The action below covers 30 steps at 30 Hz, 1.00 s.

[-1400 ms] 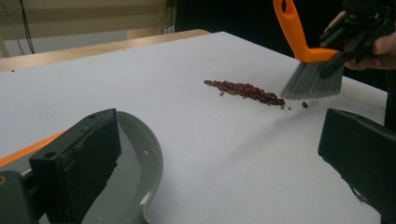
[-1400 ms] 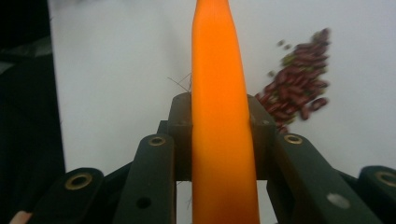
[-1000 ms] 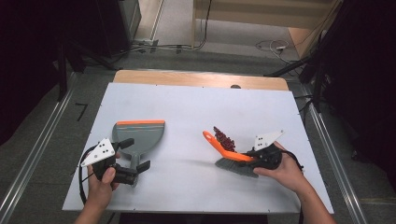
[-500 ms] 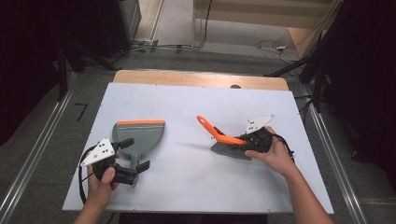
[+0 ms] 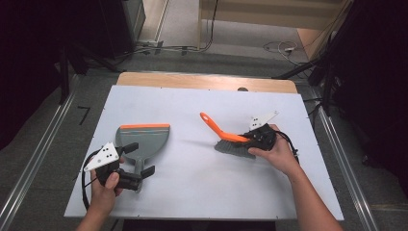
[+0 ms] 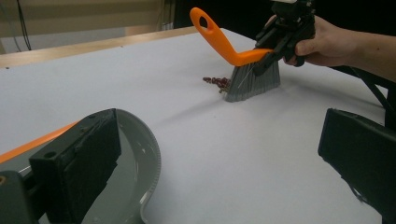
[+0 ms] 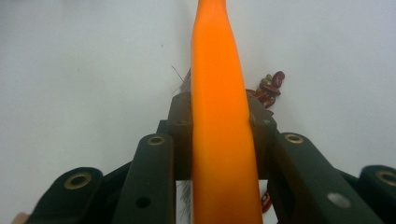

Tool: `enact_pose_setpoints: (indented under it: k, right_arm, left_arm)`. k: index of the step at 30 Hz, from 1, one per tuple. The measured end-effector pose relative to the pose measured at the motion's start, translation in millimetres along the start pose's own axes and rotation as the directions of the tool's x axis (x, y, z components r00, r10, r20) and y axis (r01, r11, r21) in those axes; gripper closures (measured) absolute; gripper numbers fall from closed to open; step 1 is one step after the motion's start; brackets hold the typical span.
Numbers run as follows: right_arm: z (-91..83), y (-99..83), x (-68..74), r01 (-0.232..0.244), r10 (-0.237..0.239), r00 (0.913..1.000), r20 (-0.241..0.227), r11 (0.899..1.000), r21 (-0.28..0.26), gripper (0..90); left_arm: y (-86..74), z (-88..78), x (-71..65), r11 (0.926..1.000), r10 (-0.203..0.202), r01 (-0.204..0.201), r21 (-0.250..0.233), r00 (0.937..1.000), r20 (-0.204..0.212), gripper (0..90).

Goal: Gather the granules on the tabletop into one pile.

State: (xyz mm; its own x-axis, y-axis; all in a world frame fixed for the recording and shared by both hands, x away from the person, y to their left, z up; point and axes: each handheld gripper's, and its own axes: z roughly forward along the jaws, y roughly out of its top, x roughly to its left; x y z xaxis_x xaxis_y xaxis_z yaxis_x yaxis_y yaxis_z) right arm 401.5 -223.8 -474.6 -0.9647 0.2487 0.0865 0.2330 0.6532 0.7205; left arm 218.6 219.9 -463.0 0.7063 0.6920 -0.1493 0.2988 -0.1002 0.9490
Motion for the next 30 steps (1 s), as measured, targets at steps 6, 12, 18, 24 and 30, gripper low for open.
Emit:
enact_pose_setpoints:
  k: [6, 12, 18, 24, 30]
  right_arm:
    - [1.3, 2.3, -3.8, -0.011, 0.011, 0.9998, 0.017, 1.000, -0.002, 68.5]
    - [5.0, 8.2, -8.2, -0.013, 0.013, 0.9993, 0.035, 1.000, 0.001, 68.5]
    - [6.5, 8.4, -13.2, -0.033, 0.034, 0.9985, 0.044, 0.999, -0.014, 68.5]
    - [6.1, 8.0, -14.5, -0.043, 0.044, 0.9975, 0.055, 0.999, -0.021, 68.5]
    - [-0.2, 11.1, -9.2, -0.067, 0.069, 0.9945, 0.078, 0.997, -0.028, 68.7]
  left_arm:
    - [0.0, 0.0, 0.3, 1.0000, -0.004, 0.004, 0.000, 1.0000, -0.003, 0.0]
    - [0.1, -0.7, 0.9, 1.0000, -0.005, 0.005, -0.004, 1.0000, -0.004, 0.0]
    - [-0.6, -1.0, 1.8, 1.0000, -0.005, 0.005, -0.002, 1.0000, -0.002, 0.0]
    - [-0.6, -0.8, 1.8, 1.0000, -0.003, 0.003, 0.000, 1.0000, -0.002, 0.0]
    - [-0.7, -0.8, 1.9, 1.0000, -0.002, 0.002, 0.001, 1.0000, -0.002, 0.0]
